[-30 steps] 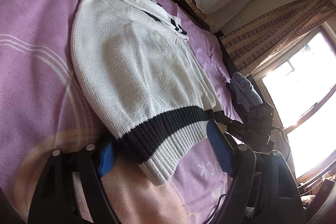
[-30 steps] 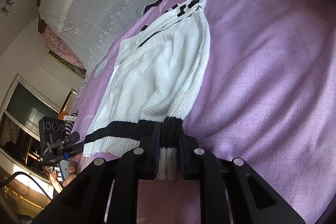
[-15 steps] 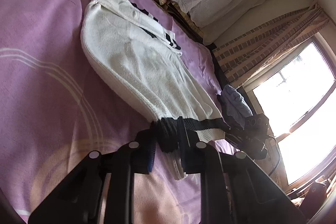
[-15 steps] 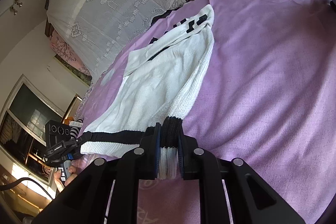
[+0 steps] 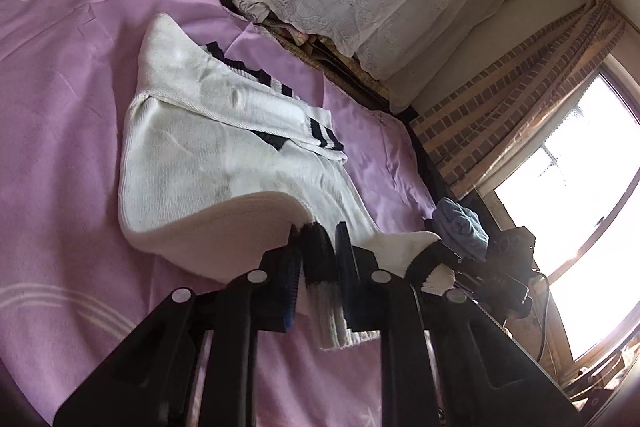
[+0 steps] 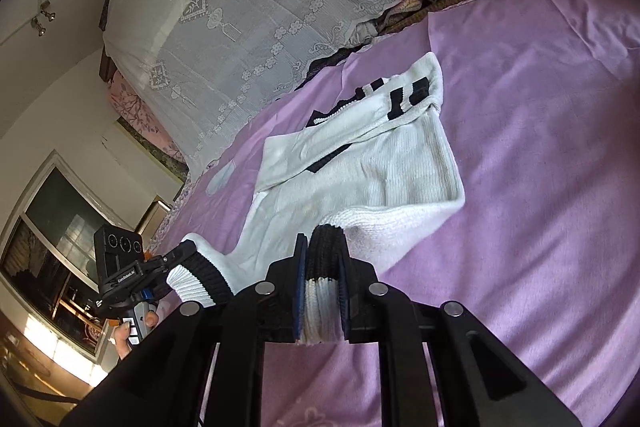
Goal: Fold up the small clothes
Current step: 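Lift the hem with both tools, fold it over toward the collar, release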
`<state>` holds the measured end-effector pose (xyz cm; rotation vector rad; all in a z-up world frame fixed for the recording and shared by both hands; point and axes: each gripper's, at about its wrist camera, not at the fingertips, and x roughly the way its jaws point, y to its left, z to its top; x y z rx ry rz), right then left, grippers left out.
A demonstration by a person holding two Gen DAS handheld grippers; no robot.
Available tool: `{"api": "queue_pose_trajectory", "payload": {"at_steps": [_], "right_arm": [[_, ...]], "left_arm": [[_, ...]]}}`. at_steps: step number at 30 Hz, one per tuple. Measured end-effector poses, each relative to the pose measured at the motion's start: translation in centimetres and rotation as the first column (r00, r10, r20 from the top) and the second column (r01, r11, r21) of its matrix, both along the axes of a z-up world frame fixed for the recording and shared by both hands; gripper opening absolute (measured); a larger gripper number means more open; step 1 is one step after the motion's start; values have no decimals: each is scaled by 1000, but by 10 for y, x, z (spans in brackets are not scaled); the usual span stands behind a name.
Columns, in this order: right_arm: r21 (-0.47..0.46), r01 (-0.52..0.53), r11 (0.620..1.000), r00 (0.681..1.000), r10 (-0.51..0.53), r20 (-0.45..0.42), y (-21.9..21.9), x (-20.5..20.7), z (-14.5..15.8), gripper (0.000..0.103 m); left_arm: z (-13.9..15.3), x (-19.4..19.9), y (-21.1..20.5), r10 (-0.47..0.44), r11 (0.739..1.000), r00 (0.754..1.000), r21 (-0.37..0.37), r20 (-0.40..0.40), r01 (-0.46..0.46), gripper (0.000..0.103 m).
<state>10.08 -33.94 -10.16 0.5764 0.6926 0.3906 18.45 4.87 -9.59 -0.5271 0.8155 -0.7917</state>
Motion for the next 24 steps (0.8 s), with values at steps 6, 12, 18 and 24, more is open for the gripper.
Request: {"api": "queue_pose_trajectory", "payload": {"at_steps": [6,12,18,24], "right_arm": [[-3,24,1000,1000,-24,-16,1,48,3,14],[-12,59,998,998,-59,-17,3,97,11,14],[-10,99,995,995,-99,-2,6,139,22,14],[-34,140,990,990,-140,4,5,180,24,14]], "left_arm": [[-4,43,-8,35,999,999,25,-35,-35,16],[18,84,-20,72,996,997,59,9,-72,16],[37,122,-29,124,981,989,141,81,-134,16],[39,158,-23,170,976,983,129,70,-178,16]]}}
